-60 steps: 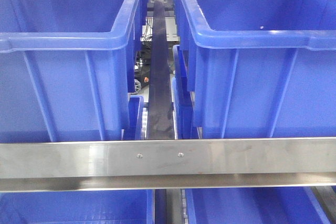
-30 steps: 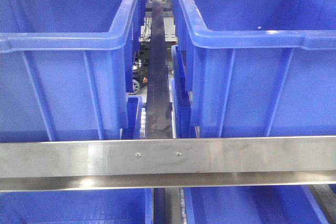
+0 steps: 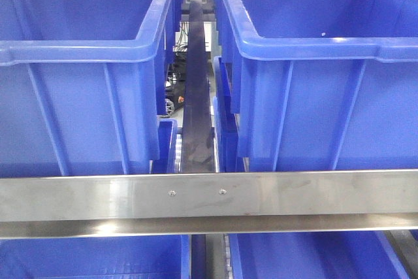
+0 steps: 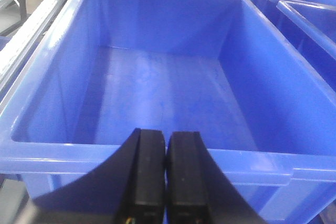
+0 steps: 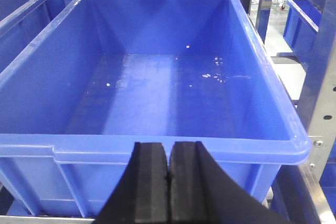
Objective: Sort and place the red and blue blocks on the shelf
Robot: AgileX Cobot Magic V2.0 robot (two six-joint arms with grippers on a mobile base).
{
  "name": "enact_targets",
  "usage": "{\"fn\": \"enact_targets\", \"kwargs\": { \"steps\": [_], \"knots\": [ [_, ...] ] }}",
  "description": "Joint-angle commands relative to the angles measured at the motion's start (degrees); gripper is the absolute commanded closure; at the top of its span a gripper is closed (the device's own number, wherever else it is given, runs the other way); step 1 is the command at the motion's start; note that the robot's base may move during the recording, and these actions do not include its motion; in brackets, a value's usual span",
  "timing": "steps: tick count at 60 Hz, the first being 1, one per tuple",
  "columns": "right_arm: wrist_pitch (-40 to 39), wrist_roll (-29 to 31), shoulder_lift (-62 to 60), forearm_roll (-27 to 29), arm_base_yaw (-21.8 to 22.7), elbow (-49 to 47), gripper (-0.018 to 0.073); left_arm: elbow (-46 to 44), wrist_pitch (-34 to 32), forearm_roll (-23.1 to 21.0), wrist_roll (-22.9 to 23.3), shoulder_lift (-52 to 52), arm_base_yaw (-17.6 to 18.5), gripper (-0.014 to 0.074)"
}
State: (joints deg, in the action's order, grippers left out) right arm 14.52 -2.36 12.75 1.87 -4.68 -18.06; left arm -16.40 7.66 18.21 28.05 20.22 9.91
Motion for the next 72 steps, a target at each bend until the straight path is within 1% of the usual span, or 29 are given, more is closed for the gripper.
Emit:
{"fn": "enact_targets", "kwargs": {
  "steps": [1, 57, 61, 68, 72],
  "knots": [
    [-4.79, 0.41, 0.53, -0.57, 0.08, -1.67, 0.0510, -1.67, -4.30, 0.17, 0.13, 0.18, 0.10, 0.0460],
    [-4.79, 0.41, 0.53, -0.57, 0.08, -1.61, 0.0510, -1.67, -4.30, 0.17, 0.13, 0.18, 0.10, 0.0460],
    [-4.84, 0.46, 0.53, -1.54, 0.08, -1.60, 0.0510, -1.67, -4.30, 0.17, 0.13, 0.18, 0.10, 0.0460],
    [-4.84, 0.41, -0.23, 0.11, 0.08, -0.15, 0.0510, -1.67, -4.30, 0.17, 0.13, 0.18, 0.10, 0.0460],
    [-4.94, 0.41, -1.85, 0.16, 0.08, 1.83, 0.0510, -1.67, -4.30, 0.17, 0.13, 0.18, 0.10, 0.0460]
  ]
}}
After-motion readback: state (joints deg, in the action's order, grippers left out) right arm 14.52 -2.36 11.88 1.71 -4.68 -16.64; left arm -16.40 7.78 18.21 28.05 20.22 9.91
